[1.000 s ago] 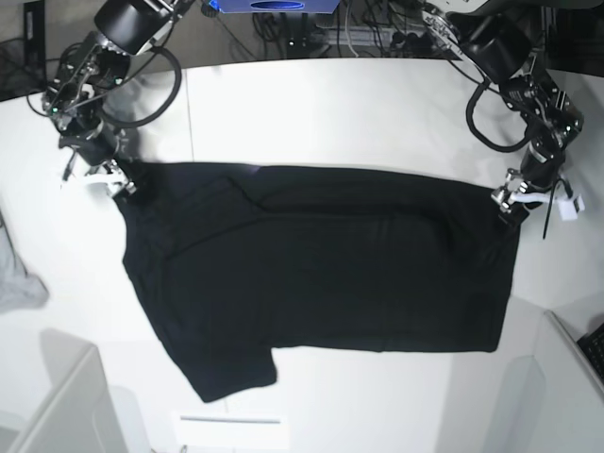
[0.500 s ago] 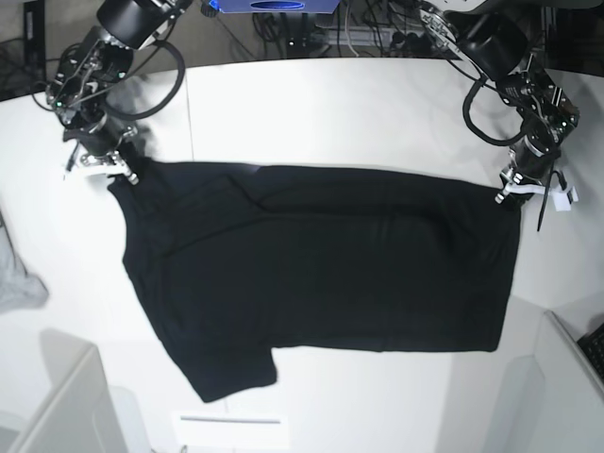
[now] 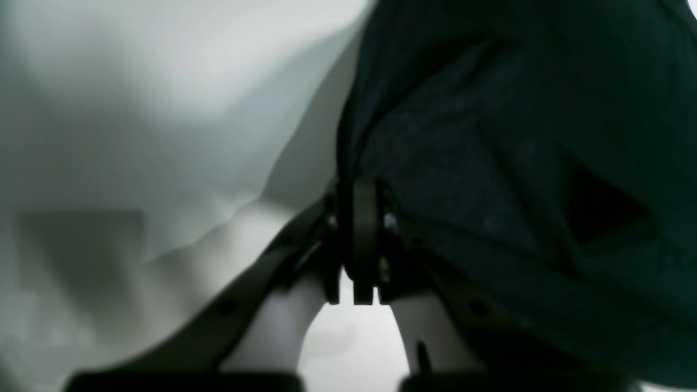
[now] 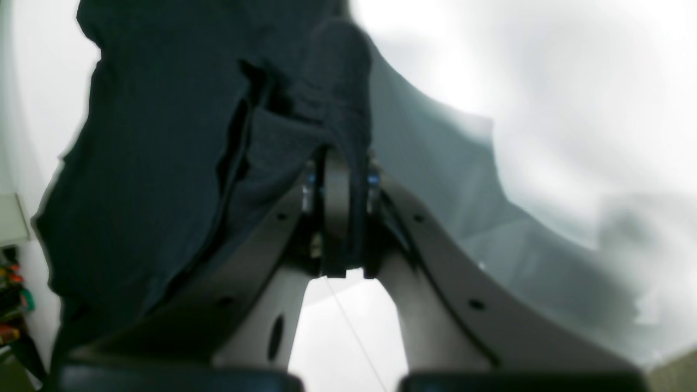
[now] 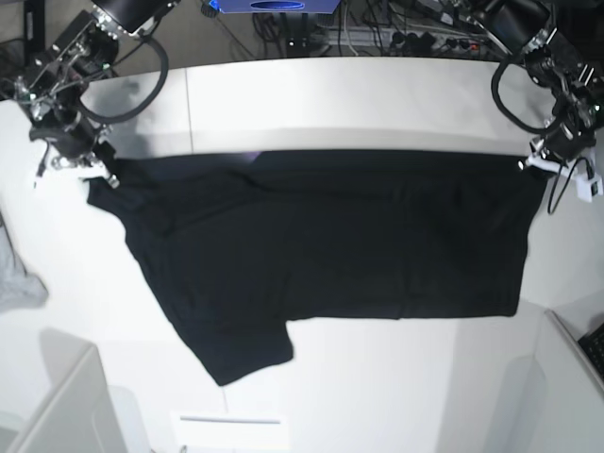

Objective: Fold the T-shirt properly
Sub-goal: 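Drag the shirt with both grippers toward the robot, straightening it, then open both grippers and release the shirt's collar edge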

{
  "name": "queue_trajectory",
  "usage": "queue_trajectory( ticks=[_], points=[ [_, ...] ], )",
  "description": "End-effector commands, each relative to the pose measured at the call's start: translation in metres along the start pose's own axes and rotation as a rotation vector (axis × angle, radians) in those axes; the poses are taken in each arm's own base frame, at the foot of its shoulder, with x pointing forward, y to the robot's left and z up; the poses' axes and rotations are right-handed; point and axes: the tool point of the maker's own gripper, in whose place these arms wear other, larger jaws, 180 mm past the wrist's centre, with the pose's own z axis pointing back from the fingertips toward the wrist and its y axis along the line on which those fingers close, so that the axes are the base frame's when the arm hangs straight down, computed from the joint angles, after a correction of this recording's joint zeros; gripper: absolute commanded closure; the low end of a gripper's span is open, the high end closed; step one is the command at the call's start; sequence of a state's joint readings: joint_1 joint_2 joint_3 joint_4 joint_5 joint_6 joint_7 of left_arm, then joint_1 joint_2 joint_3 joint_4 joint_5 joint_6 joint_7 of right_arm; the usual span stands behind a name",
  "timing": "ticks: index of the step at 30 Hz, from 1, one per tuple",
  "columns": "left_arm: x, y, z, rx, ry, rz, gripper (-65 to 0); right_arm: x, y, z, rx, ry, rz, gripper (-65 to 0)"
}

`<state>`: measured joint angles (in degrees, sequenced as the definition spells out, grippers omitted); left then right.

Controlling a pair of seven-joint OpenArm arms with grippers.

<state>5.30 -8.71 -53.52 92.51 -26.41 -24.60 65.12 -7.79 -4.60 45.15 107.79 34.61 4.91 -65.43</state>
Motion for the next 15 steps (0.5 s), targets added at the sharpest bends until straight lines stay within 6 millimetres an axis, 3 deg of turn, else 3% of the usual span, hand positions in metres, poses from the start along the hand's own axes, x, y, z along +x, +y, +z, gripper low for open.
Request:
queue_trajectory(
  ticks=[1, 4, 9, 15],
  points=[
    [0.007, 0.013, 0.013, 0.051, -0.025, -0.036, 0.0, 0.011, -0.005, 0.006, -0.018, -0.049, 0.012, 0.0],
    [-0.012, 0.023, 0.030, 0.094, 0.006, -0.085, 0.0, -0.005, -0.019, 0.010, -0.051, -0.010, 0.009, 0.0],
    [-0.048, 0.032, 0.039, 0.116, 0.081, -0.090, 0.0, -0.028, -0.038, 0.016, -0.095, 0.042, 0.005, 0.0],
    [-0.064, 0.035, 0.041, 0.120, 0.116, -0.081, 0.0, -0.043, -0.050, 0.021, -0.123, 0.074, 0.001, 0.0]
  ],
)
